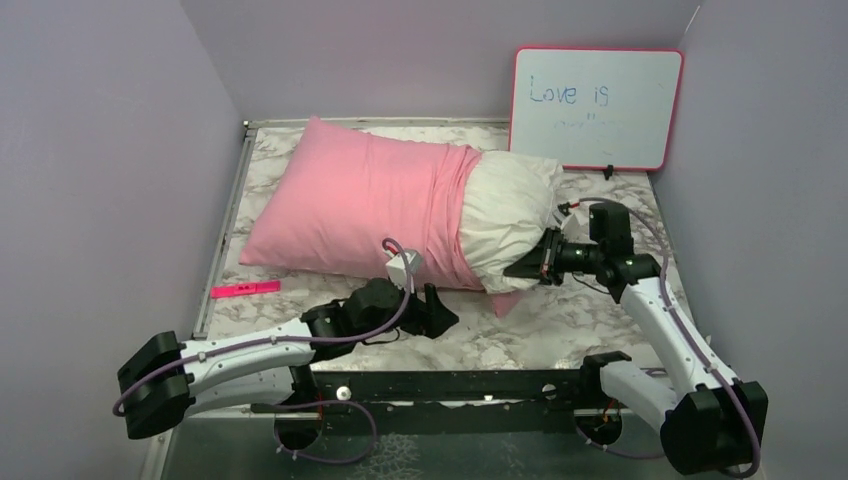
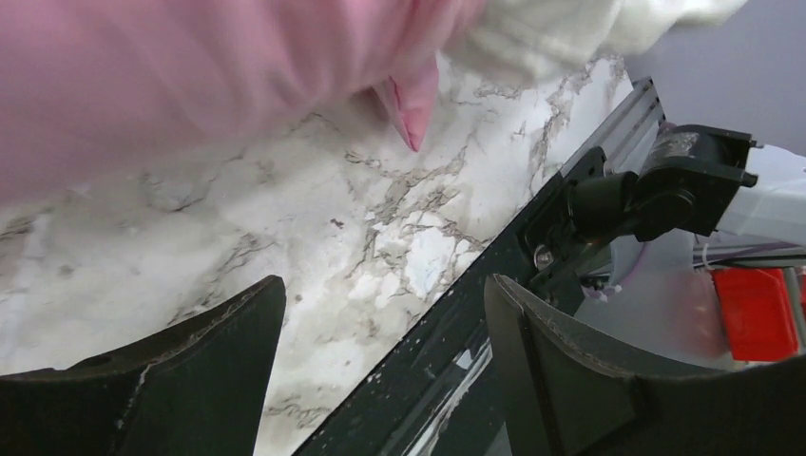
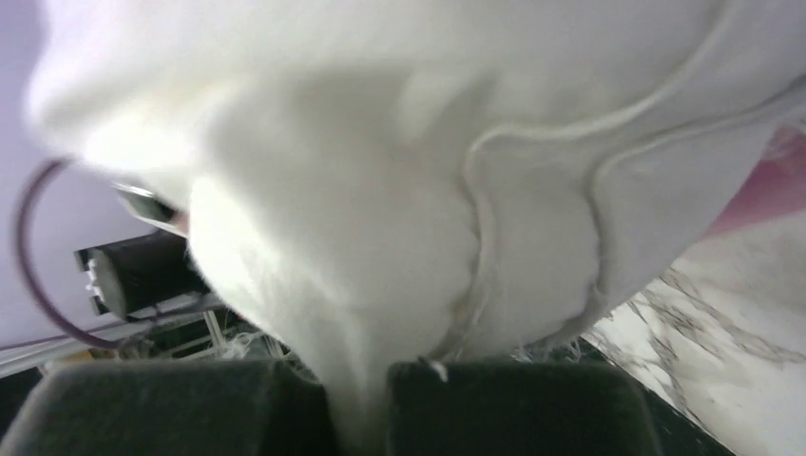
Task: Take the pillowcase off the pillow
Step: Remove the pillow from the pillowcase.
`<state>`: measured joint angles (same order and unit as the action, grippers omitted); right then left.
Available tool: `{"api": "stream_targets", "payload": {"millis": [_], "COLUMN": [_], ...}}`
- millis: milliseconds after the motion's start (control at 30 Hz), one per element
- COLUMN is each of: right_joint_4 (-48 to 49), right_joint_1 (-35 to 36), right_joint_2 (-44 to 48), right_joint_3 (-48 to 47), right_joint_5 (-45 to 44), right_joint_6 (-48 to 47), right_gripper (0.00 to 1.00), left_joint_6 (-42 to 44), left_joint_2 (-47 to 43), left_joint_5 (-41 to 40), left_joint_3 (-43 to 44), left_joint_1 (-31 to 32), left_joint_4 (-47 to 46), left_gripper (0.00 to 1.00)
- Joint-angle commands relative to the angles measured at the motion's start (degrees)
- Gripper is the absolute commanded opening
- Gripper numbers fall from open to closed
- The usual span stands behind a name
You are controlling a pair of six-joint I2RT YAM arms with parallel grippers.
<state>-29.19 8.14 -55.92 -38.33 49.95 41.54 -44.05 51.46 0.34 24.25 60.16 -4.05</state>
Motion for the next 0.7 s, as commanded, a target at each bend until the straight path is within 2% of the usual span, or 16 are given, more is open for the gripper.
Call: {"api": "stream_targets", "payload": {"millis": [0,167,400,467,567,667], "right_joint_4": [6.41,8.39,9.38,8.74,8.28,7.62], "right_joint_1": [0.03,0.03,0.14,0.13,0.12,0.12], "right_joint_2": [2.61,5.09,5.34,5.35,5.62,5.9], "right_joint_3": [-9.34,-14.59,-15.96,-17.04,-18.19,-19.04], "right_joint_5": [2.71,3.7,4.54,4.68,4.59,4.41], "right_joint_6": [4.59,9.39,11.45,11.38,11.71,11.65], "right_gripper": [0.01,0.01,0.01,0.01,0.01,0.01], "left_joint_6": [-2.78,-0.9,6.56,7.4,9.24,7.11], "left_joint_2": [6.32,10.45,17.21,19.2,23.8,27.16], "left_joint_5": [-18.61,-27.41,-33.48,-36.43,-34.74,-36.13], "left_joint_3": [1.85,0.76,5.24,5.83,8.15,9.3], "left_joint_1": [8.4,12.56,13.36,13.27,12.65,12.61], "left_joint_4": [-12.98,-27.13,-38.27,-40.85,-44.77,-45.26], "left_gripper": [0.79,0.8,0.82,0.86,0.81,0.69]}}
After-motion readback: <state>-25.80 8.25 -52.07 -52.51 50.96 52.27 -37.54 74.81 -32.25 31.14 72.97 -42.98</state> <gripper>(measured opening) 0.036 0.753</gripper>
